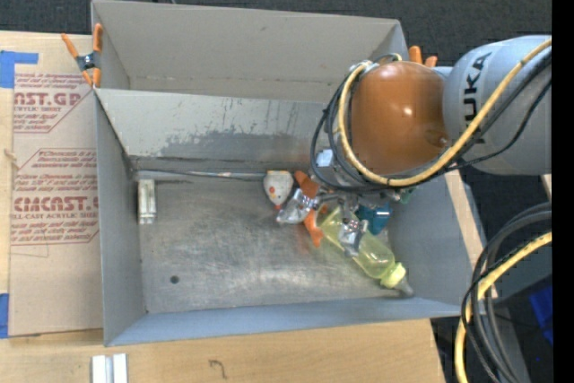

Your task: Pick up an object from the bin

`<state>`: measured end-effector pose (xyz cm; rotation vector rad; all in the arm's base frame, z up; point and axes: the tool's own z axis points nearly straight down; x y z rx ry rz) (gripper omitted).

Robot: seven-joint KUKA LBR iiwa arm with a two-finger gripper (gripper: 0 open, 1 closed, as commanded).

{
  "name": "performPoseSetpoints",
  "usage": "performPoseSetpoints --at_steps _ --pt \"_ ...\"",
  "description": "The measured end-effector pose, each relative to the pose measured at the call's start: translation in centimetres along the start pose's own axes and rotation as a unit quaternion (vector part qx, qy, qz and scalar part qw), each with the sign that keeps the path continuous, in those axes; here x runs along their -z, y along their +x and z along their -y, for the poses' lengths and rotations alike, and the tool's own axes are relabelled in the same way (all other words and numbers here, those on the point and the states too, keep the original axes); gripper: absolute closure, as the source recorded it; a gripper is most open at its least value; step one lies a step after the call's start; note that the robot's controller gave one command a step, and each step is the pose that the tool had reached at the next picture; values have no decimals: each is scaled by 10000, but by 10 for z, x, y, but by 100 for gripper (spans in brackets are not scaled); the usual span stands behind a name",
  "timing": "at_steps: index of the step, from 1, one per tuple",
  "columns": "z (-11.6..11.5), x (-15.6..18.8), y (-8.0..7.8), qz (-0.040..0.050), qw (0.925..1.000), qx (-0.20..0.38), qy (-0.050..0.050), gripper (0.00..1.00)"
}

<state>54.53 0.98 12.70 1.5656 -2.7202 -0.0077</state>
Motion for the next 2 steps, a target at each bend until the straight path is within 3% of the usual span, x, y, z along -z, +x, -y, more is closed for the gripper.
performPoseSetpoints --at_steps 1,2 --pt "17 -9 22 33 9999 -101 66 0" --pt "46 -27 25 -2 9969 -782 -29 0"
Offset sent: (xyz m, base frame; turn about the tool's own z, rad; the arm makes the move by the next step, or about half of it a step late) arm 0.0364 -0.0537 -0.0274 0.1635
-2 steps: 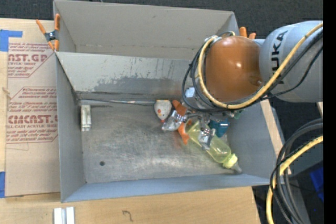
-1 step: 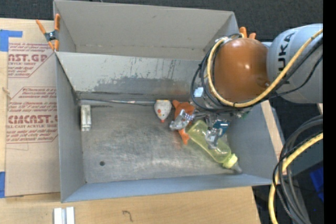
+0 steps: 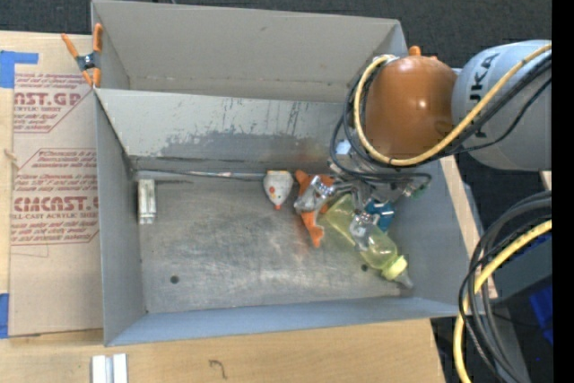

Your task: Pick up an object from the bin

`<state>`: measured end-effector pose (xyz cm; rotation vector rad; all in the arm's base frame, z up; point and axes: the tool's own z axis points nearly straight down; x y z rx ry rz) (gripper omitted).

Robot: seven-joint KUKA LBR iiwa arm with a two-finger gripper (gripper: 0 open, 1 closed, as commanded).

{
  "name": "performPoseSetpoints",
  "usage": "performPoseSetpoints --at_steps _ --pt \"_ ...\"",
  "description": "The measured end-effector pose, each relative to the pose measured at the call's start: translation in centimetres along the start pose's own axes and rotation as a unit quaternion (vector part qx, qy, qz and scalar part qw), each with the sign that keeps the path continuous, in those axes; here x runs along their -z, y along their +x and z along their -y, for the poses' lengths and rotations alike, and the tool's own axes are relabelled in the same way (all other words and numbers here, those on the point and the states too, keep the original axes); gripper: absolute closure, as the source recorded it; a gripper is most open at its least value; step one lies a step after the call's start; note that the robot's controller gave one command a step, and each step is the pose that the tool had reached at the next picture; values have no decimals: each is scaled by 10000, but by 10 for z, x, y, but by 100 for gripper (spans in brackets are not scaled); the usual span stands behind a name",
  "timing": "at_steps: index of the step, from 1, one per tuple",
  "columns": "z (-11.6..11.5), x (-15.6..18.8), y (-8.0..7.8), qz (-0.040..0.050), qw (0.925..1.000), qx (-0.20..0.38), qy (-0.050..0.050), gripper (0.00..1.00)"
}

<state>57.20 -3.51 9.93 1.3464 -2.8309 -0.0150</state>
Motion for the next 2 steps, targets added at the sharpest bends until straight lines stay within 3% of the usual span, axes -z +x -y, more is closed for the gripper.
performPoseSetpoints --at_steps 1,2 --pt "0 -26 -12 70 9999 -23 79 100" --pt "0 -26 -12 71 9999 -23 79 100"
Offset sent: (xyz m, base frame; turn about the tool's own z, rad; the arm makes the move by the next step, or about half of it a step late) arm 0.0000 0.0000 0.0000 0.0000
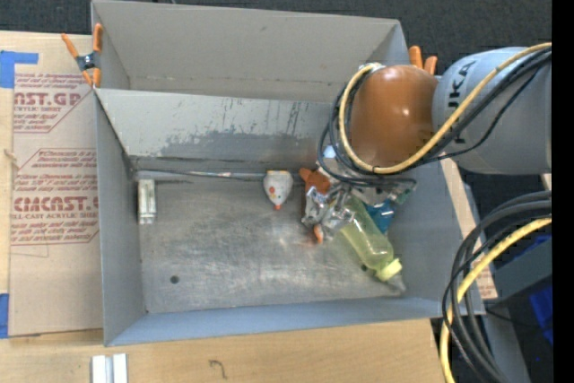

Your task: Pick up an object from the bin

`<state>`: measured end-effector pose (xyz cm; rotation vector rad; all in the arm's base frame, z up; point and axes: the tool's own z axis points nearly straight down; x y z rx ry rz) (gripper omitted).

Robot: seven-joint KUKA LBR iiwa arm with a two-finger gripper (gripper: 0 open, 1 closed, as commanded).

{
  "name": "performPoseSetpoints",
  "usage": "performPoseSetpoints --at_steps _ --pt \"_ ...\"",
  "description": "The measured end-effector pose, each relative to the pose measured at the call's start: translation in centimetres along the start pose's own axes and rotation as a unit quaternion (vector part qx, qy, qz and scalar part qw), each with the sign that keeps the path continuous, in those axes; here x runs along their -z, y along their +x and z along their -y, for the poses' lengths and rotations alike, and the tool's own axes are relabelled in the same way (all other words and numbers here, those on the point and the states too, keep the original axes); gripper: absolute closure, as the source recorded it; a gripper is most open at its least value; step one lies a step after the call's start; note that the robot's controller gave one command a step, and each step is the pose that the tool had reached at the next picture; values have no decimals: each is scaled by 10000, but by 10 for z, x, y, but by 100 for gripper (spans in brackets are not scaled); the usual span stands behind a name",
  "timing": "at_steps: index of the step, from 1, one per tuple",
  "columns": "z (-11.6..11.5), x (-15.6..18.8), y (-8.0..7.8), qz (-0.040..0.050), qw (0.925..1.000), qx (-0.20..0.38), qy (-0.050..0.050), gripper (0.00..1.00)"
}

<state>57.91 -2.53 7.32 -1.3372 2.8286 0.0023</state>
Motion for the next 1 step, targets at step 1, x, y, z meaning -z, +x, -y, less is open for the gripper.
performPoseSetpoints --at_steps 1 --pt "8 158 -2 -26 9999 122 15 100"
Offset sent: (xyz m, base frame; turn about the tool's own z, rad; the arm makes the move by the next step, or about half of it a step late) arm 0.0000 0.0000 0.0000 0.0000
